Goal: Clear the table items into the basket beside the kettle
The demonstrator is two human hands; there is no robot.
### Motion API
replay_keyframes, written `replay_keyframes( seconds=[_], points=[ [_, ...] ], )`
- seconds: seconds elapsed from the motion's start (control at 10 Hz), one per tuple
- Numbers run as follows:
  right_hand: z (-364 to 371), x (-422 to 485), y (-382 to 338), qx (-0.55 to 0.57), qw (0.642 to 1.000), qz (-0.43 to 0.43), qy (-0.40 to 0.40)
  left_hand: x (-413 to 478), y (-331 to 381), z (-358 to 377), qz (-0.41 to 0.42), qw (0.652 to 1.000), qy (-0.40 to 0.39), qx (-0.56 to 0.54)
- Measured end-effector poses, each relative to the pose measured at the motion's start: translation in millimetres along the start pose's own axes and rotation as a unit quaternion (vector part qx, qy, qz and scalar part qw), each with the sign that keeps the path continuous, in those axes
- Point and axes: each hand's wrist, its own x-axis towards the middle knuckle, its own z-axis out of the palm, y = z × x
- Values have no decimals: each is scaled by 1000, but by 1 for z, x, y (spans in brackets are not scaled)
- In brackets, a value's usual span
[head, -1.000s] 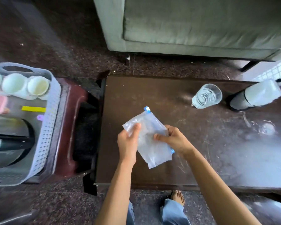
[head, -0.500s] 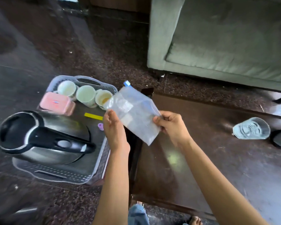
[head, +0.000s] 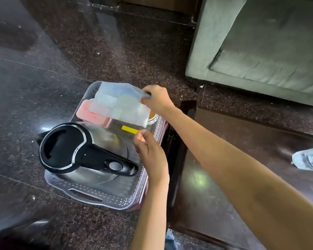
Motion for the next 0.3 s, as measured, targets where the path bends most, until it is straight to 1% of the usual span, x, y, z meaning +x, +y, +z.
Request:
replay_keyframes(
  seconds=[0.1, 0.2, 0.3],
  points=[
    [17, -5, 1, -76, 994, -29, 76, 5, 2, 0, 12, 1000, 0, -4],
    [21, -12, 0, -184, 972, -50, 136, 3, 9, 3, 10, 1000, 7, 15],
    [19, -10, 1, -174, 974, -39, 139, 1, 8, 4, 5, 999, 10, 35]
  ],
)
